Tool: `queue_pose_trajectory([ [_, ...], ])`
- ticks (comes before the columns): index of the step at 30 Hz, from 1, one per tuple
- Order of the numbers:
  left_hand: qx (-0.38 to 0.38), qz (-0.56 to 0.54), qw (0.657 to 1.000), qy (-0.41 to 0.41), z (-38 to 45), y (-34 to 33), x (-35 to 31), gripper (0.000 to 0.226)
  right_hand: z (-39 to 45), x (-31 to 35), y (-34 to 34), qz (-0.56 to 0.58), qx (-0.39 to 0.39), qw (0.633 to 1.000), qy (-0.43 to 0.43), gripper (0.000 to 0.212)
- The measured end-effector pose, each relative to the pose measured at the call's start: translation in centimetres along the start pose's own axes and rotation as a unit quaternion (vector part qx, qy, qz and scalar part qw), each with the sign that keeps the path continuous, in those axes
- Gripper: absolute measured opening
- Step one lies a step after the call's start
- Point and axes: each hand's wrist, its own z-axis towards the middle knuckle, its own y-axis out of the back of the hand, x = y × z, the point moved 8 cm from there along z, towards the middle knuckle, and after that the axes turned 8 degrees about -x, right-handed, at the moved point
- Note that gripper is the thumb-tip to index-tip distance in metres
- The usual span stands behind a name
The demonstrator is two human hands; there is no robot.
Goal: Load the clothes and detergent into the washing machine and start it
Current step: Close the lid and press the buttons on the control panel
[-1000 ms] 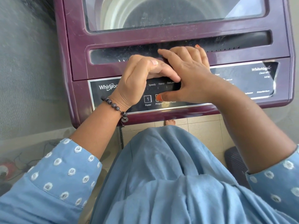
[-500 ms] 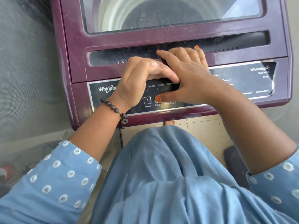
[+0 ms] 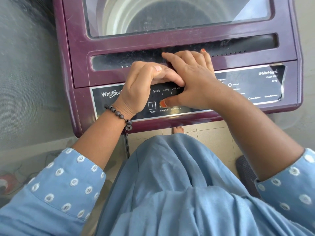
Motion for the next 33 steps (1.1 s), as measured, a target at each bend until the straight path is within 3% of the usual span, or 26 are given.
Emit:
queue_pose_trajectory([
  [33,-0.028,0.025,0.999,-0.007,0.0,-1.7,-0.5,0.052,-0.9,-1.5,0.7,0.019,0.021,0.999,0.032,0.105],
])
